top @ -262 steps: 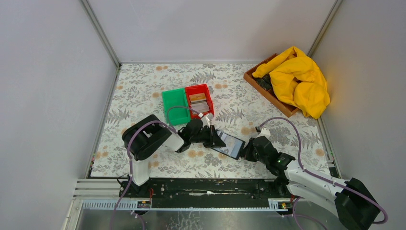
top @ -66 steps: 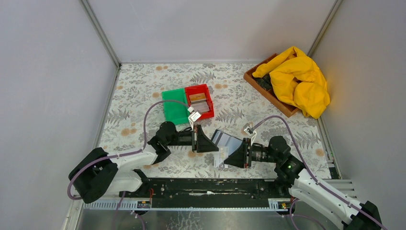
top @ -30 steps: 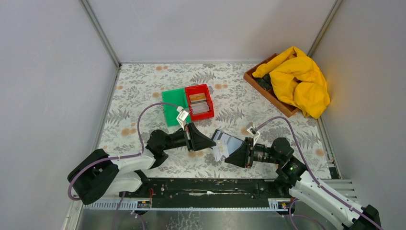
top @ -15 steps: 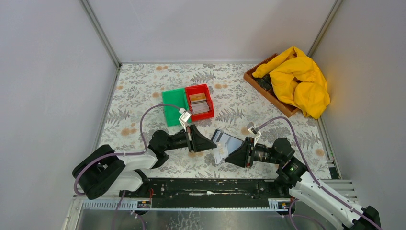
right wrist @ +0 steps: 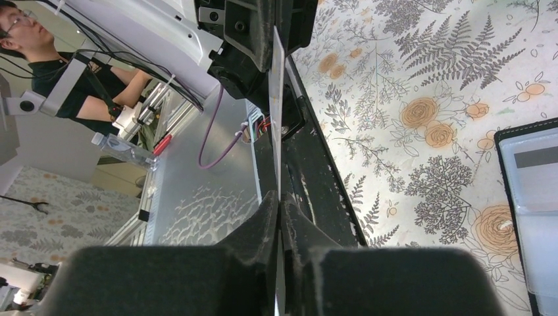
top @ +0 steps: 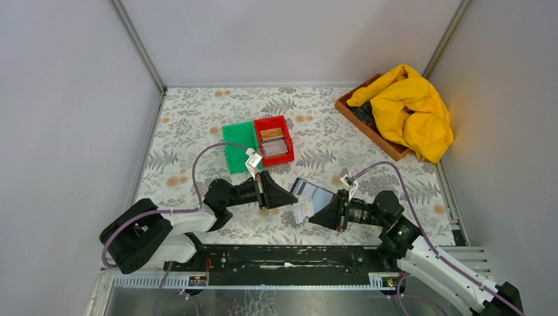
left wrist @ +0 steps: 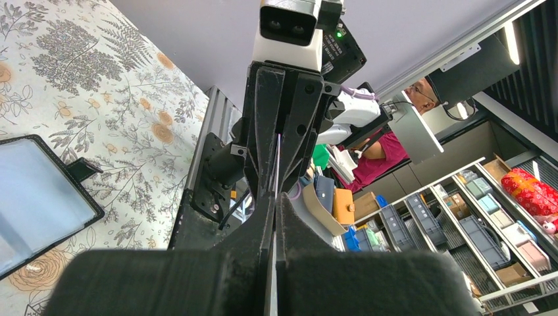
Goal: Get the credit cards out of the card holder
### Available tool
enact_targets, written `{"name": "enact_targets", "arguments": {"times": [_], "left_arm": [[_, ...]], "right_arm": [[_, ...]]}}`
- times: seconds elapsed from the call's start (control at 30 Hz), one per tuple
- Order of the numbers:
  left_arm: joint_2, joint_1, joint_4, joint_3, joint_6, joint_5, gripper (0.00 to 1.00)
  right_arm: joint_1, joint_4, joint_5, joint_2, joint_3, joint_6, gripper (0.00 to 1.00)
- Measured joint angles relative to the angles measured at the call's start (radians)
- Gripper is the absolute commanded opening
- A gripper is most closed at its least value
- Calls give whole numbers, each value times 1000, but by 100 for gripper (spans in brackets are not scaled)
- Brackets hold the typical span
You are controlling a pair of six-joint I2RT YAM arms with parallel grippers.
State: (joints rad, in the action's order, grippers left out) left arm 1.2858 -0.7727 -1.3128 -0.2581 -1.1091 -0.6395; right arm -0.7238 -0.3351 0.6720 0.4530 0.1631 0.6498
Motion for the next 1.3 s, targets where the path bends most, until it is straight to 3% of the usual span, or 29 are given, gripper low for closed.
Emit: {"name": "enact_targets", "arguments": {"times": [0.37, 0.67, 1.3], "left_arm": [[-5, -1, -4, 15, 3, 5, 0], [-108, -7, 55, 63, 49, 28, 0], [-192, -6, 54, 193, 60, 84, 0]], "right_arm": [[0, 48, -27, -57, 0, -13, 0], [-3, 171, -76, -68, 79, -91, 0], [-8, 301, -99, 106, 259, -233, 0]]}}
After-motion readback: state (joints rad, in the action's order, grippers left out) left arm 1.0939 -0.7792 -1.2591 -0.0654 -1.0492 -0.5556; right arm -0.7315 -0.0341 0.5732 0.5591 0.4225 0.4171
